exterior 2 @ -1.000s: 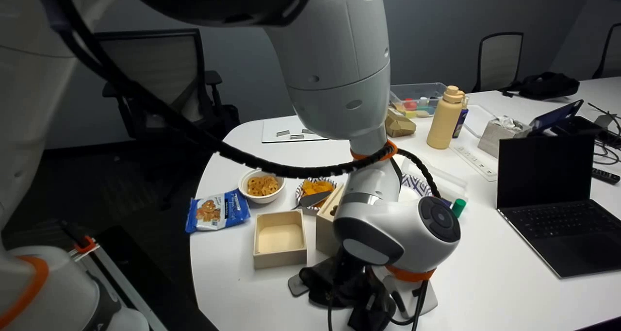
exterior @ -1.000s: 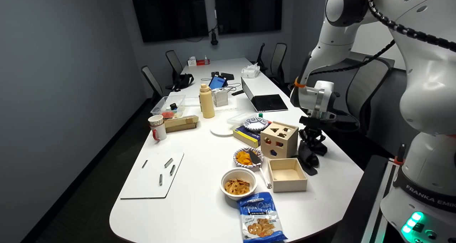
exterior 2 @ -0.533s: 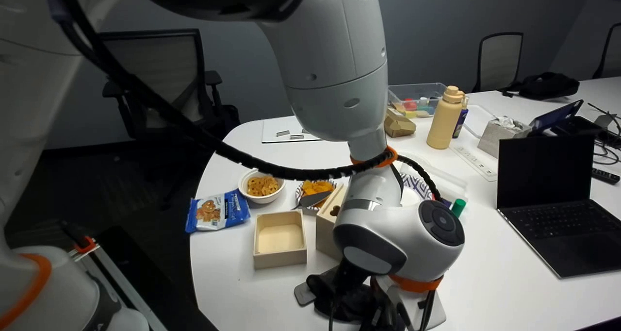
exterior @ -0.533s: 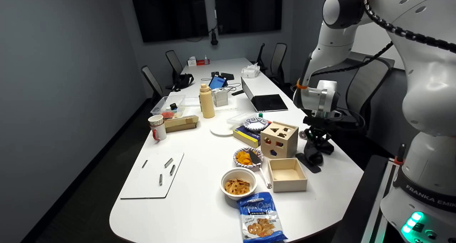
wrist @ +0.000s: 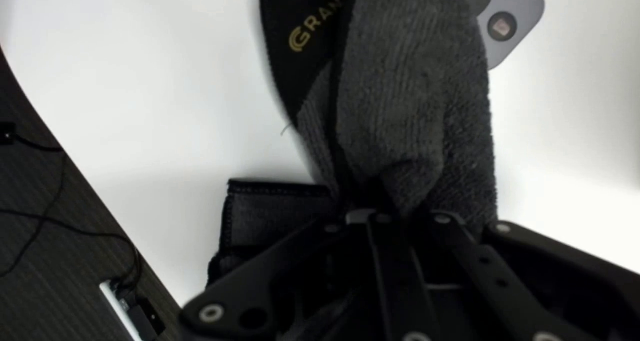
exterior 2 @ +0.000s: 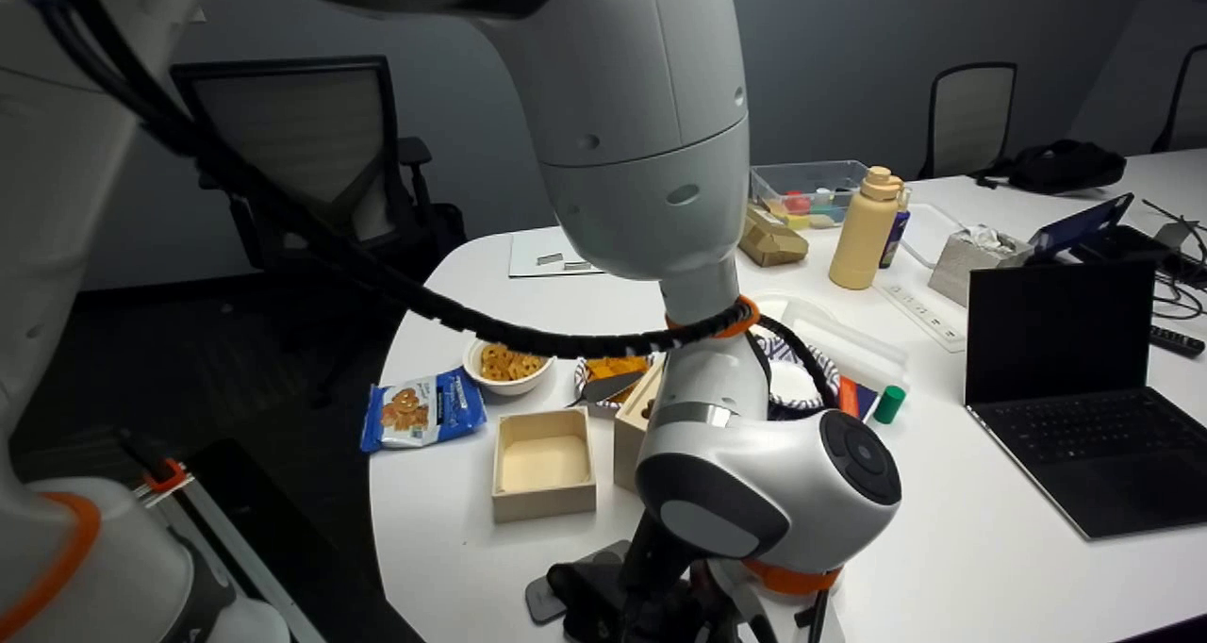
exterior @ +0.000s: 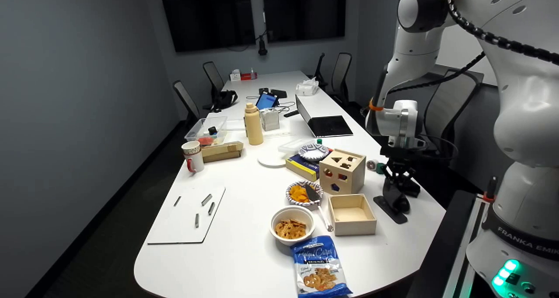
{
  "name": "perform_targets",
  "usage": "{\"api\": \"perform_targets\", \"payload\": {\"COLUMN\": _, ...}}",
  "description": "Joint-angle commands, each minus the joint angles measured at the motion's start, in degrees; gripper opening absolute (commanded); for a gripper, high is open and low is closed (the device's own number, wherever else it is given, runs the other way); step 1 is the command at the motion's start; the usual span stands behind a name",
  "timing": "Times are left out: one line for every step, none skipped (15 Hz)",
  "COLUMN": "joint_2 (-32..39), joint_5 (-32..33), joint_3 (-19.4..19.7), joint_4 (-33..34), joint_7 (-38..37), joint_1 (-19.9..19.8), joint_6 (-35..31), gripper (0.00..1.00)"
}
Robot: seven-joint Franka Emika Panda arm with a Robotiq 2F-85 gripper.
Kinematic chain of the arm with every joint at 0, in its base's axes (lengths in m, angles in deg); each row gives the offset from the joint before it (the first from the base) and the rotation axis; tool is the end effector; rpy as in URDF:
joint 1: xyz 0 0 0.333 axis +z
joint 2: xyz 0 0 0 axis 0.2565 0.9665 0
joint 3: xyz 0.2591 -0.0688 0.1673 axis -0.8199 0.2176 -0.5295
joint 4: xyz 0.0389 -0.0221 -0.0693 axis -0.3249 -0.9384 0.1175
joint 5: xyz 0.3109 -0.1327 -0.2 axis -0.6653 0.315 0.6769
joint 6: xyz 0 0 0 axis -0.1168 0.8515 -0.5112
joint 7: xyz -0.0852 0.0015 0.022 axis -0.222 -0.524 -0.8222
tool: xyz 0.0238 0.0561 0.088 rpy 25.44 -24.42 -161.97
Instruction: Use the dark grey towel to wipe the remote control.
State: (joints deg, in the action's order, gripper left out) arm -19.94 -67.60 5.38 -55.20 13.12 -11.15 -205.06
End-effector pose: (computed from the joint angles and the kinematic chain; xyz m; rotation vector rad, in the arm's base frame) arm 0.3437 -0.3211 0.0518 -2.3579 1.8412 0.3480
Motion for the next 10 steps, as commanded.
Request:
{"api": "perform_targets", "payload": {"joint_2": 0.9, "joint_5": -0.1, "joint_3": -3.3, "joint_4": -2.4, "joint_7": 3.2, "joint_1": -1.5, "joint_6": 1.8, "gripper": 0.02}}
{"api": "perform_targets", "payload": {"joint_2": 1.0, "joint_5": -1.4, "joint_3": -4.6, "joint_4": -2.2, "joint_7": 4.4, "joint_1": -2.3, "joint_6": 1.6, "gripper": 0.02}}
{"api": "perform_targets", "payload": {"joint_2": 0.9, "joint_5": -2.4, "joint_3": -5.6, "joint_4": -2.2, "joint_7": 5.4, "joint_1": -3.0, "joint_6": 1.5, "gripper": 0.02}}
{"api": "perform_targets", "payload": {"joint_2": 0.8, "joint_5": -3.5, "joint_3": -6.6, "joint_4": -2.3, "joint_7": 6.1, "joint_1": -3.4, "joint_6": 0.6, "gripper": 0.02}}
{"api": "perform_targets", "payload": {"joint_2": 1.0, "joint_5": -5.1, "joint_3": -7.9, "joint_4": -1.9, "joint_7": 7.4, "joint_1": -4.3, "joint_6": 0.2, "gripper": 0.02}}
{"api": "perform_targets", "payload": {"joint_2": 1.0, "joint_5": -6.8, "joint_3": -8.8, "joint_4": -1.7, "joint_7": 8.6, "joint_1": -4.7, "joint_6": -0.7, "gripper": 0.02}}
{"api": "perform_targets", "payload": {"joint_2": 1.1, "joint_5": -8.3, "joint_3": -9.4, "joint_4": -1.4, "joint_7": 9.6, "joint_1": -5.0, "joint_6": -1.3, "gripper": 0.02}}
{"api": "perform_targets", "payload": {"joint_2": 1.3, "joint_5": -10.0, "joint_3": -9.9, "joint_4": -1.0, "joint_7": 10.8, "joint_1": -5.2, "joint_6": -2.0, "gripper": 0.02}}
{"api": "perform_targets", "payload": {"joint_2": 1.2, "joint_5": -11.5, "joint_3": -10.2, "joint_4": -0.9, "joint_7": 11.7, "joint_1": -5.1, "joint_6": -3.1, "gripper": 0.02}}
{"api": "perform_targets", "payload": {"joint_2": 1.0, "joint_5": -12.4, "joint_3": -10.0, "joint_4": -1.0, "joint_7": 12.3, "joint_1": -4.7, "joint_6": -4.0, "gripper": 0.02}}
